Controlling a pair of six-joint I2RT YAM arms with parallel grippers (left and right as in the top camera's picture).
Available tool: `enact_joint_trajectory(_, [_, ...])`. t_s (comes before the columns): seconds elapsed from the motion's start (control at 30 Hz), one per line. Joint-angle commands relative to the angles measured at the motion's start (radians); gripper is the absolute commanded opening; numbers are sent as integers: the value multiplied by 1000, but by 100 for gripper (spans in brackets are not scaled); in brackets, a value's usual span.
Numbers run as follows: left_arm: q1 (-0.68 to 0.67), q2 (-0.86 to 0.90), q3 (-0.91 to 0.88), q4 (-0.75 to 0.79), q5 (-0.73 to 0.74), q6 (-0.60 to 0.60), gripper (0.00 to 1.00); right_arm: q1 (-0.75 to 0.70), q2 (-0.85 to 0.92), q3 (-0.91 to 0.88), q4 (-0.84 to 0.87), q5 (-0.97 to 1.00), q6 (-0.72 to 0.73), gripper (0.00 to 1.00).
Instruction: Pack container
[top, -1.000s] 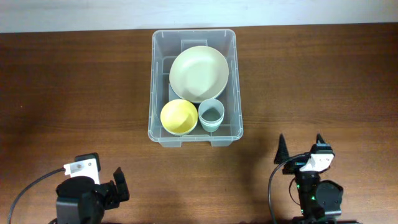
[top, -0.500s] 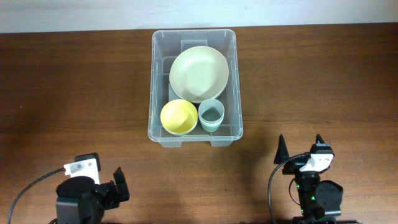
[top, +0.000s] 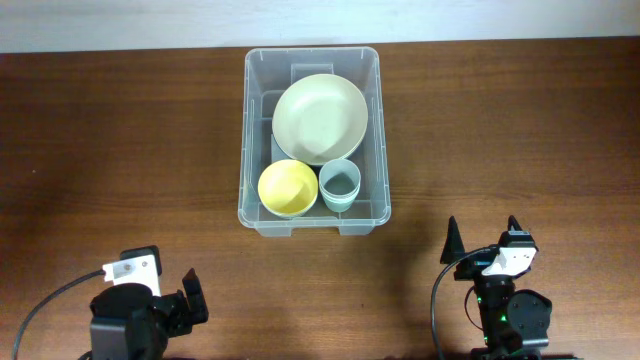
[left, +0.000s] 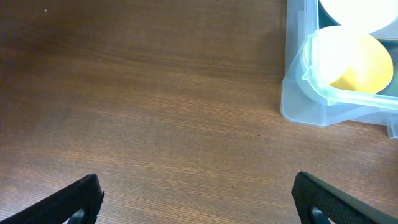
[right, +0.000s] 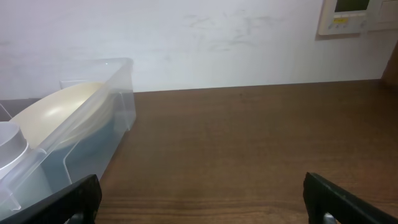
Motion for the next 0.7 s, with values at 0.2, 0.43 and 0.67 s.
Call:
enact_joint_trajectory(0.2, [1,-79,-247,388,-1,40,99,0,-8,-5,-9,-5,-4,99])
enact_joint_trajectory(0.43, [1,-213,-631,927,21,138,99,0,-8,-5,-9,-5,-4,99])
enact_joint_trajectory(0.67, [26,-259,-838,1165,95,320,99,0,-8,-5,-9,-5,-4,99])
